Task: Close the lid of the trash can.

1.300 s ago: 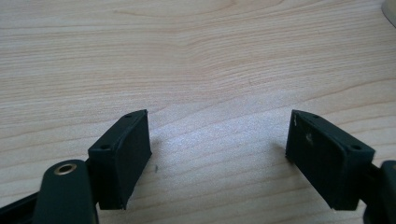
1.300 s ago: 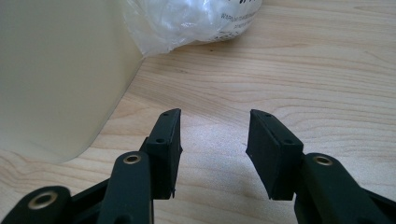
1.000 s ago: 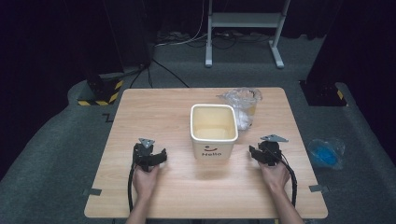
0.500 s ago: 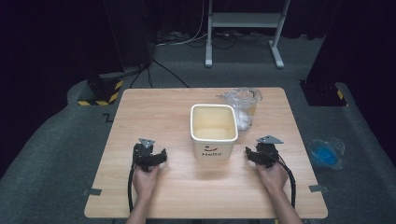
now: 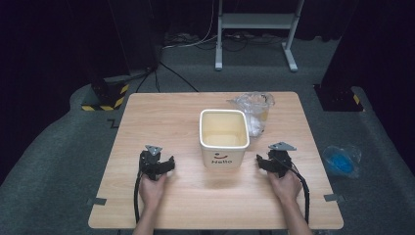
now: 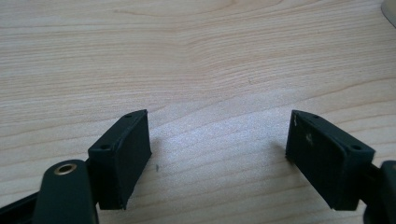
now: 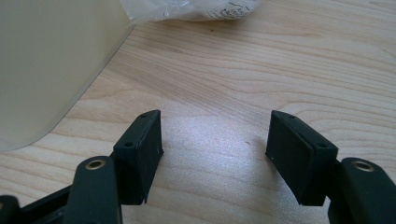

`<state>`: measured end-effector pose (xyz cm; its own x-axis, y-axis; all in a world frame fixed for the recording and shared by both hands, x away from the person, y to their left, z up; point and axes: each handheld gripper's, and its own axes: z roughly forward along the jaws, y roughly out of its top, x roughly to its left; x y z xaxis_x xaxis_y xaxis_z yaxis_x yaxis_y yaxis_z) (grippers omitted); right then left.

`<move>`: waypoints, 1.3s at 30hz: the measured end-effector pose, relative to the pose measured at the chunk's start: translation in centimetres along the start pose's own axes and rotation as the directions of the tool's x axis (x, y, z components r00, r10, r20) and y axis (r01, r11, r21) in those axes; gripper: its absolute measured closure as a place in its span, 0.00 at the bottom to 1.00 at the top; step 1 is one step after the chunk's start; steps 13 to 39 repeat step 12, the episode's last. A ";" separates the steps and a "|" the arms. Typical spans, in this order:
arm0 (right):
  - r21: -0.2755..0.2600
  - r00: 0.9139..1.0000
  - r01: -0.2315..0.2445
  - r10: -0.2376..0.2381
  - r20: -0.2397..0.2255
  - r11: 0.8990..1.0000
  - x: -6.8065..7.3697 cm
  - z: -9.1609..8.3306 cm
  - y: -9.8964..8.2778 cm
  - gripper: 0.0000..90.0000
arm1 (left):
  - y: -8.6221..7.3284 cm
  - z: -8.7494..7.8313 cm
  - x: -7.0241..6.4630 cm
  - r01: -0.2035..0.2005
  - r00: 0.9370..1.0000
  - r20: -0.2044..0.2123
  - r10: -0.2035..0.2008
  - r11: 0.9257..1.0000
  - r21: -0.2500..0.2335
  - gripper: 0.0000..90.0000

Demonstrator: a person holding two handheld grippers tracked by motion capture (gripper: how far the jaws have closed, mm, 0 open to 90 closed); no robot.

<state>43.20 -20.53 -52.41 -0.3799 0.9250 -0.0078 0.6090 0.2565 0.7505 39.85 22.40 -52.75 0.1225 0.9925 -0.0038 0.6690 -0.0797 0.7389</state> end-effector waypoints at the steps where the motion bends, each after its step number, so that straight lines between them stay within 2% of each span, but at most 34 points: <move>1: 0.000 1.000 0.000 0.000 0.000 1.000 0.0 0.0 0.0 0.39 | 0.0 0.0 0.0 0.000 1.000 0.000 0.000 1.000 0.000 0.24; 39: 0.002 1.000 -0.005 0.005 0.009 1.000 0.0 0.0 0.0 0.39 | 0.0 0.0 0.0 0.000 1.000 0.000 0.000 1.000 0.001 0.24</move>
